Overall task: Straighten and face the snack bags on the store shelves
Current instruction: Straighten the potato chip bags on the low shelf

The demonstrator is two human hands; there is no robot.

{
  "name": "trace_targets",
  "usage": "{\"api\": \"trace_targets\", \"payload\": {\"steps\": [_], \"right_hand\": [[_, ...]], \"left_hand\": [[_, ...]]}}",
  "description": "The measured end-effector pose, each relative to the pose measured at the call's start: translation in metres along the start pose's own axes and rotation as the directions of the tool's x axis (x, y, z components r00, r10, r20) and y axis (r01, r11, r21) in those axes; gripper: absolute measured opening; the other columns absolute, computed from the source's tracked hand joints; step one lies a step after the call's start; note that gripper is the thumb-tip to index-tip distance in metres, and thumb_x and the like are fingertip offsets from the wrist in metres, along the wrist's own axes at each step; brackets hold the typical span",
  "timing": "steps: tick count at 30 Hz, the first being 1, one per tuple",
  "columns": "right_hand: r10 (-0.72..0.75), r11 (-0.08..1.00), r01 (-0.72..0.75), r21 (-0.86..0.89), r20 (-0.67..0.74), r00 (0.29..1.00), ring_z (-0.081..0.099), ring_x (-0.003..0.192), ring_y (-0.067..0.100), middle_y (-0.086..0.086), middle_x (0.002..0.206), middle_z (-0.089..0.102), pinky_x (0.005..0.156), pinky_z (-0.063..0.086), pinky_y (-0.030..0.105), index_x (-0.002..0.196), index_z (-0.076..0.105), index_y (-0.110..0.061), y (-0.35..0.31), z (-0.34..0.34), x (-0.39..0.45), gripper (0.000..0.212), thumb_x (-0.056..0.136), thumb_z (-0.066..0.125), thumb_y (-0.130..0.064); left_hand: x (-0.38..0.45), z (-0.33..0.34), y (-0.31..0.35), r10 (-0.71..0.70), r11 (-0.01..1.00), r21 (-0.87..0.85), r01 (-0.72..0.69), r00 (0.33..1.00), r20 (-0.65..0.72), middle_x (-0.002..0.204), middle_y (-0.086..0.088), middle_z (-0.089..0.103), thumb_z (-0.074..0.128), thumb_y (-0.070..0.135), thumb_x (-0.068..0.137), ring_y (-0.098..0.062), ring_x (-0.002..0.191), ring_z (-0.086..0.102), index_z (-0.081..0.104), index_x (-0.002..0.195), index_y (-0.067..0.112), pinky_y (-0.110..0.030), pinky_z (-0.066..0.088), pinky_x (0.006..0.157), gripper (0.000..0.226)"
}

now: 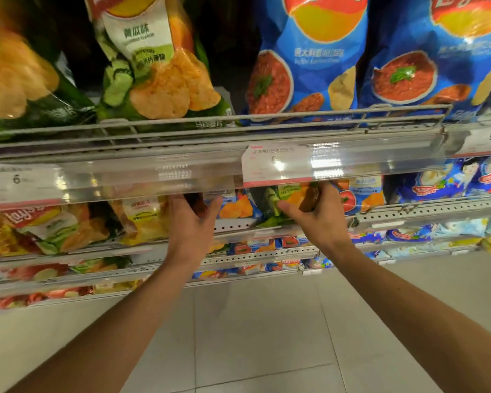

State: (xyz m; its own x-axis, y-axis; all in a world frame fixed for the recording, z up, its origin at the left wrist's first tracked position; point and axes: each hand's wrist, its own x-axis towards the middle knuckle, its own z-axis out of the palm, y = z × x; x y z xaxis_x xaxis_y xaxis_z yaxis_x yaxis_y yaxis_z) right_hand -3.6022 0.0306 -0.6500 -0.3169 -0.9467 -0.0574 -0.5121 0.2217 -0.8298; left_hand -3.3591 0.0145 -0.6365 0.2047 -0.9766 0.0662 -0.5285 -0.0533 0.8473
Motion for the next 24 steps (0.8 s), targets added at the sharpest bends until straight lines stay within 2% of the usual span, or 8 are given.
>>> {"api": "trace_targets", "payload": {"steps": [3, 7, 9, 12, 15, 19, 22, 24], "right_hand": [[0.015, 0.998, -0.01, -0.064, 0.076, 0.997, 0.061, 0.115, 0.02, 0.001, 0.121, 0.062, 0.101, 0.055, 0.044, 0.13, 0.051, -0.02, -0.002, -0.002, 0.022, 0.088, 0.062, 0.085, -0.064], [0.065, 0.994, -0.046, -0.096, 0.205, 0.977, 0.066, 0.102, 0.011, -0.016, 0.101, 0.065, 0.085, 0.055, 0.023, 0.135, 0.047, -0.018, -0.002, 0.002, 0.042, 0.102, 0.053, 0.079, -0.071], [0.109, 0.992, -0.093, -0.085, 0.212, 0.971, 0.06, 0.098, 0.01, -0.015, 0.101, 0.061, 0.081, 0.049, 0.018, 0.138, 0.04, -0.018, 0.001, 0.007, 0.047, 0.105, 0.056, 0.084, -0.066], [0.157, 0.986, -0.141, -0.086, 0.211, 0.965, 0.058, 0.101, 0.013, -0.007, 0.112, 0.062, 0.085, 0.048, 0.025, 0.138, 0.039, -0.018, 0.004, 0.011, 0.053, 0.104, 0.057, 0.089, -0.06], [0.164, 0.981, -0.138, -0.134, 0.208, 0.964, 0.061, 0.093, 0.011, -0.011, 0.102, 0.064, 0.075, 0.049, 0.02, 0.13, 0.052, -0.021, 0.001, 0.009, 0.052, 0.09, 0.058, 0.089, -0.06], [0.119, 0.973, -0.09, -0.213, 0.127, 0.985, 0.07, 0.093, 0.015, -0.006, 0.1, 0.073, 0.084, 0.061, 0.039, 0.114, 0.066, -0.023, -0.007, 0.005, 0.04, 0.066, 0.064, 0.087, -0.061], [0.068, 0.966, -0.047, -0.253, 0.074, 0.995, 0.072, 0.086, 0.015, -0.005, 0.092, 0.076, 0.079, 0.063, 0.042, 0.105, 0.071, -0.025, -0.016, 0.001, 0.028, 0.05, 0.071, 0.085, -0.059], [0.056, 0.97, -0.04, -0.24, 0.063, 0.996, 0.074, 0.083, 0.016, -0.004, 0.091, 0.076, 0.078, 0.063, 0.042, 0.105, 0.072, -0.024, -0.019, -0.004, 0.02, 0.047, 0.073, 0.084, -0.056]], "left_hand": [[0.02, -0.004, -0.007, -0.062, 0.998, 0.005, 0.062, 0.995, 0.075, 0.107, -0.013, 0.071, 0.078, 0.037, 0.082, -0.027, 0.1, 0.068, 0.065, 0.113, 0.001, -0.04, 0.054, 0.09, 0.049], [0.035, 0.0, -0.009, -0.131, 0.989, -0.052, 0.141, 0.979, 0.155, 0.092, -0.003, 0.073, 0.083, 0.032, 0.076, -0.007, 0.067, 0.067, 0.069, 0.097, 0.013, -0.017, 0.05, 0.057, 0.032], [0.044, 0.002, -0.012, -0.226, 0.974, 0.023, 0.226, 0.95, 0.214, 0.08, -0.005, 0.074, 0.083, 0.043, 0.073, -0.016, 0.066, 0.064, 0.073, 0.086, 0.014, -0.025, 0.047, 0.059, 0.033], [0.053, 0.003, -0.011, -0.321, 0.946, 0.046, 0.321, 0.909, 0.265, 0.09, -0.009, 0.076, 0.084, 0.049, 0.07, -0.027, 0.085, 0.07, 0.078, 0.095, 0.013, -0.04, 0.058, 0.078, 0.044], [0.053, 0.002, -0.01, -0.314, 0.949, 0.062, 0.309, 0.904, 0.292, 0.106, -0.003, 0.075, 0.083, 0.051, 0.07, -0.024, 0.1, 0.068, 0.075, 0.113, 0.019, -0.045, 0.055, 0.094, 0.053], [0.051, 0.0, -0.008, -0.35, 0.934, 0.173, 0.311, 0.89, 0.291, 0.096, -0.003, 0.066, 0.078, 0.058, 0.073, -0.02, 0.09, 0.062, 0.071, 0.115, 0.012, -0.043, 0.054, 0.089, 0.063], [0.045, -0.003, -0.002, -0.404, 0.909, 0.214, 0.357, 0.882, 0.244, 0.099, -0.011, 0.072, 0.076, 0.062, 0.073, -0.023, 0.083, 0.062, 0.072, 0.108, 0.01, -0.034, 0.05, 0.075, 0.063], [0.041, -0.003, 0.002, -0.416, 0.906, 0.183, 0.382, 0.882, 0.219, 0.089, -0.011, 0.069, 0.078, 0.058, 0.074, -0.025, 0.08, 0.061, 0.069, 0.093, 0.007, -0.03, 0.045, 0.065, 0.055]]}}
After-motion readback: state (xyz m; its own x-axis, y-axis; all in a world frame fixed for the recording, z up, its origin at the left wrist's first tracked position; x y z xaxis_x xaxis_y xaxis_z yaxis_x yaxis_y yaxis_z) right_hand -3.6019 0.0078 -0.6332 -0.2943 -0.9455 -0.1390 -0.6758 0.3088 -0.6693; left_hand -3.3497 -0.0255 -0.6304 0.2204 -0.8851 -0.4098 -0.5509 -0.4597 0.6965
